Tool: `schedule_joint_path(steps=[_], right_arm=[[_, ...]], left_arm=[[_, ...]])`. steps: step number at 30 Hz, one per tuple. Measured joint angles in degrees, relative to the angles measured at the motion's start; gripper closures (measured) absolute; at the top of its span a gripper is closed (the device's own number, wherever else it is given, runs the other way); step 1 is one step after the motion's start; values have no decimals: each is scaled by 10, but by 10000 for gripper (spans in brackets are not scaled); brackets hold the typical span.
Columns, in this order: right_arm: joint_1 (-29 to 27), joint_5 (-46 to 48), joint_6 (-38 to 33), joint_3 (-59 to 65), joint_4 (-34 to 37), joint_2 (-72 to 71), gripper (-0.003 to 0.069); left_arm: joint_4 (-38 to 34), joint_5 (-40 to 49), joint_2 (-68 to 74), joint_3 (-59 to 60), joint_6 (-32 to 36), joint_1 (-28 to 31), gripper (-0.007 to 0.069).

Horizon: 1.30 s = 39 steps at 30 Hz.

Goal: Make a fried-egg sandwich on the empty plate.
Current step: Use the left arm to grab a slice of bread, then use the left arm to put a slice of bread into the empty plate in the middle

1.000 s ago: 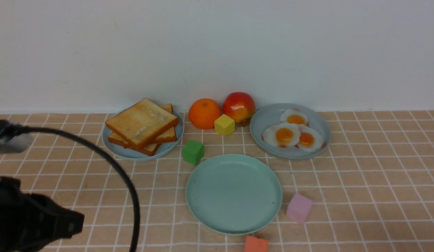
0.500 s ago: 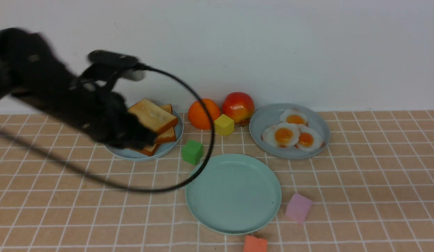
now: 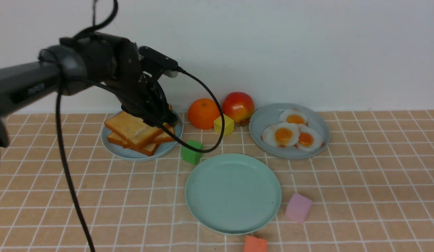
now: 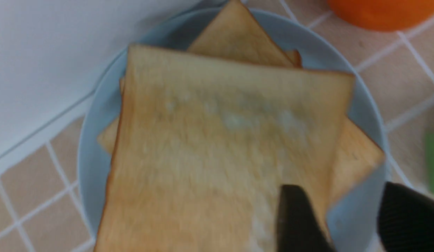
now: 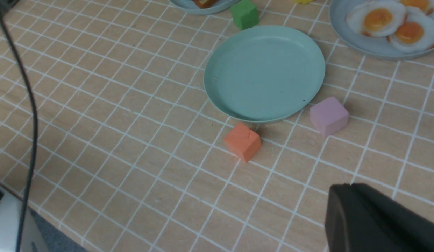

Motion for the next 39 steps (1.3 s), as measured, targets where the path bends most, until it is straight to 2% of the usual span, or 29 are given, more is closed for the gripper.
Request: schedule_joint_path(steps=[4,10,13,14,15,18,23,26,29,32,37,39], right_arm=[[0,8,0,0,9,0,654],[0,9,0,0,22,0,648],[0,9,0,0,23,0,648],[0,9,0,0,23,0,646],[0,10,0,0,23,0,645],[0,11,0,0,23,0,644],[0,10,0,0,23,0,639],[0,10,0,0,23,0,637],[0,10,-1,0,23,0,637],[0,13,0,0,23,0,636],[0,25,0,0,22,0,634],[0,30,0,0,20,0,632]], left_arm=[[22,-30,33,-3,1,0,198],[31,-36,44,-5,2,0,223],[35,-36,48,-7,2,0,287],[35,-36,50,-8,2,0,361],[35,-36,50,-8,2,0,393],[44,-32,49,-9,3,-4,558],[50,-3,17,-8,-4,-6,567],[47,42,-33,-6,-50,-19,567],[45,59,-87,7,-77,-59,567],[46,60,-130,48,-82,-137,567],[53,64,-128,98,-103,-259,567],[58,65,-116,104,-112,-286,567]])
